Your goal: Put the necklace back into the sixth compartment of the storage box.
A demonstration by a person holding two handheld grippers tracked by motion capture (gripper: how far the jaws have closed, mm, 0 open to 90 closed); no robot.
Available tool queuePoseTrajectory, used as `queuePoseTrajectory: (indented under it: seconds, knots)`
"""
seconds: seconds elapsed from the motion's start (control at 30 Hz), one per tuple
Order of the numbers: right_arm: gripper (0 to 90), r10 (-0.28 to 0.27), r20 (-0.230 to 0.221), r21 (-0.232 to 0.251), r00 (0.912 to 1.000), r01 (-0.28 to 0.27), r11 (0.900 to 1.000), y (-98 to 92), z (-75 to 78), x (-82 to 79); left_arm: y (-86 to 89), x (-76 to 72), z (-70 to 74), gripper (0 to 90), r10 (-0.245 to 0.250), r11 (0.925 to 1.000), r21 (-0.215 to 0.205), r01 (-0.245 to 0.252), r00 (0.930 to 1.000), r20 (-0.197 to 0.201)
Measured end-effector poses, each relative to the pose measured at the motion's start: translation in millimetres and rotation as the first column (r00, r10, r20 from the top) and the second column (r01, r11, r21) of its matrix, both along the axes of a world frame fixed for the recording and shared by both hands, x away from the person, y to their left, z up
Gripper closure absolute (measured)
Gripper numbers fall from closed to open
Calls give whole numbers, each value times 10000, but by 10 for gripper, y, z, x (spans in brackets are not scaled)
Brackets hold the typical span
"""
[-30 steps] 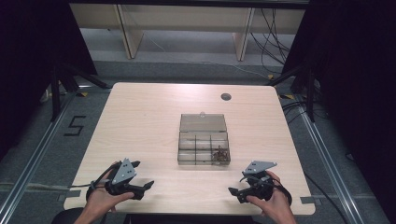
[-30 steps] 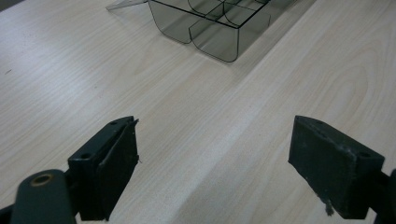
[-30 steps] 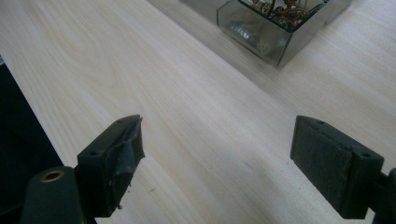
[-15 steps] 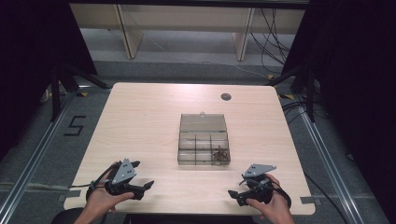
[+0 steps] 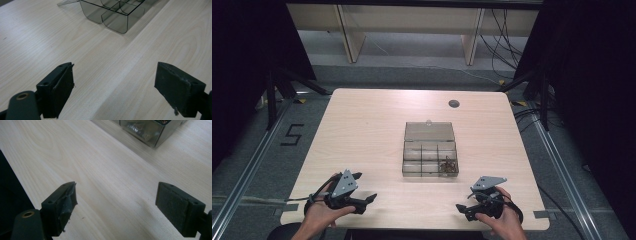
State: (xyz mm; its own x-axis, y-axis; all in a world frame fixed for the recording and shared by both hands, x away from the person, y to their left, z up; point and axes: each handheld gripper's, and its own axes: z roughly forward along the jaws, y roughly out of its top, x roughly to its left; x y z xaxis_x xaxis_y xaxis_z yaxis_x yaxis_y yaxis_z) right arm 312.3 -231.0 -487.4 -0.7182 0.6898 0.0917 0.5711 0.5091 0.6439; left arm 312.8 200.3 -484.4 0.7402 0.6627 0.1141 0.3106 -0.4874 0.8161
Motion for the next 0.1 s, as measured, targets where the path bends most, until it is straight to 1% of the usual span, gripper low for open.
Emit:
queuePoseTrajectory:
  seconds: [0.03, 0.07, 0.1]
  knots:
    - [180, 70, -105, -120, 9999, -71, 9999, -10, 14, 2, 0, 0, 0, 151, -3, 10000, 2, 3, 10000, -2]
    - [180, 63, -102, -99, 9999, -64, 9999, -12, 13, 4, -1, 0, 0, 151, -2, 10000, -7, 2, 10000, 0]
    - [180, -48, -64, 75, 10000, 49, 10000, -3, -3, 1, 0, 0, 1, 151, -5, 10000, 7, 5, 10000, 0]
